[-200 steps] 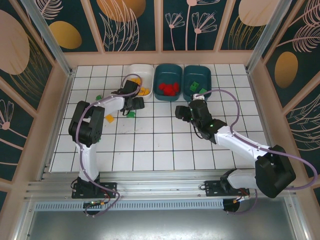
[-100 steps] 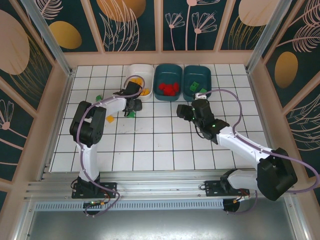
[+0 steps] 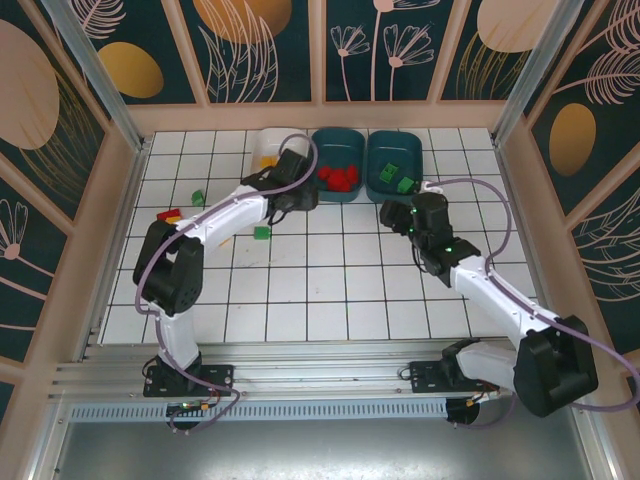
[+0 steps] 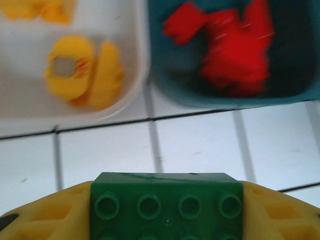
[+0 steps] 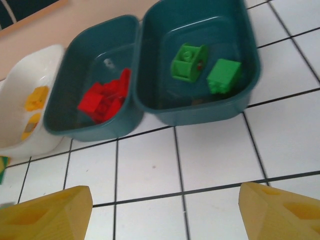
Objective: Sort the legos into containers by color
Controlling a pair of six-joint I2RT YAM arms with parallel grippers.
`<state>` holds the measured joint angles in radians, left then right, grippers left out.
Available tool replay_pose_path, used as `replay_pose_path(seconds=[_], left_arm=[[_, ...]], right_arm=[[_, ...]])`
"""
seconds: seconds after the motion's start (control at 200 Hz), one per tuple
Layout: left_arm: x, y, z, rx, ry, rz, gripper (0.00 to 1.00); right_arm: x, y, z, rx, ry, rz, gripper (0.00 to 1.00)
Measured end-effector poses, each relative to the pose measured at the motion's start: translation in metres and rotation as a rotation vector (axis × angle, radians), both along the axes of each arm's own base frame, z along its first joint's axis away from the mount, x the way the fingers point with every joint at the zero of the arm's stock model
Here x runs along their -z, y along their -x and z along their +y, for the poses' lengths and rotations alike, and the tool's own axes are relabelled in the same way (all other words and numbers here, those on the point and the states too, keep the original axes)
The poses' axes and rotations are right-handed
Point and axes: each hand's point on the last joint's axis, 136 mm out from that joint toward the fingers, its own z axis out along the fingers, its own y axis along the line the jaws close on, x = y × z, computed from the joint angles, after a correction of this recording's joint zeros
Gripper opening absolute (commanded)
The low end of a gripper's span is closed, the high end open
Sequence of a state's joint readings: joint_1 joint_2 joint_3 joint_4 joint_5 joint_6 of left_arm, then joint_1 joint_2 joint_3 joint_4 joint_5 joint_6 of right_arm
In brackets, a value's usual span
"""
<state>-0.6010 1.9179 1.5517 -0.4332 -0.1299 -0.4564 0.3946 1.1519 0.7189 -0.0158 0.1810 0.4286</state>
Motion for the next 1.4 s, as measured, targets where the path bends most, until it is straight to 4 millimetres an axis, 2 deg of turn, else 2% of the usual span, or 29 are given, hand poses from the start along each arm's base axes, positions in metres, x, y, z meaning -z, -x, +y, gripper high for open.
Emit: replay_pose_path(seconds=[0.115, 0.215, 0.275, 0.345, 0.46, 0.661, 0.741, 0.786, 0.861, 1.026, 1.186, 1.296, 1.356, 1.401], left_arm=[[-0.039, -0.015, -0.065, 0.103, 0.107, -0.071, 0.4], [-0.055, -0.022, -0.121, 0.2, 0.197, -0.1, 0.41], [-0.056, -0.025, -0.153, 0.257, 0.249, -0.102, 0.41], [-0.051, -0.029, -0.184, 0.312, 0.306, -0.095, 0.42], [-0.031, -0.04, -0.213, 0.354, 0.365, -0.078, 0.43], [0.012, -0.05, -0.221, 0.339, 0.377, -0.026, 0.45], [0.019, -0.053, -0.222, 0.331, 0.384, -0.025, 0.52], [0.019, -0.055, -0.224, 0.33, 0.389, -0.03, 0.58], [0.012, -0.059, -0.228, 0.329, 0.411, -0.052, 0.76], [-0.008, -0.066, -0.232, 0.329, 0.444, -0.104, 0.98], [-0.012, -0.07, -0.229, 0.321, 0.424, -0.133, 0.97], [-0.013, -0.068, -0.213, 0.282, 0.382, -0.127, 0.95], [-0.017, -0.062, -0.19, 0.249, 0.354, -0.112, 0.96], [-0.021, -0.053, -0.164, 0.213, 0.336, -0.091, 0.96]], right_arm=[[-0.002, -0.004, -0.04, 0.098, -0.018, -0.003, 0.77], [-0.005, -0.004, -0.075, 0.193, -0.05, -0.011, 0.77], [-0.008, -0.002, -0.091, 0.238, -0.069, -0.021, 0.77], [-0.01, 0.0, -0.099, 0.26, -0.092, -0.028, 0.77], [-0.009, 0.003, -0.1, 0.255, -0.114, -0.029, 0.77], [-0.006, 0.007, -0.097, 0.24, -0.139, -0.021, 0.77], [-0.005, 0.008, -0.096, 0.232, -0.143, -0.022, 0.77], [-0.005, 0.008, -0.095, 0.23, -0.145, -0.022, 0.77], [-0.006, 0.008, -0.095, 0.229, -0.146, -0.023, 0.77], [-0.006, 0.008, -0.091, 0.207, -0.159, -0.021, 0.77], [-0.008, 0.008, -0.089, 0.2, -0.161, -0.025, 0.77], [-0.009, 0.009, -0.076, 0.166, -0.153, -0.029, 0.77], [-0.01, 0.011, -0.058, 0.125, -0.139, -0.029, 0.77], [-0.012, 0.013, -0.037, 0.071, -0.129, -0.027, 0.77]])
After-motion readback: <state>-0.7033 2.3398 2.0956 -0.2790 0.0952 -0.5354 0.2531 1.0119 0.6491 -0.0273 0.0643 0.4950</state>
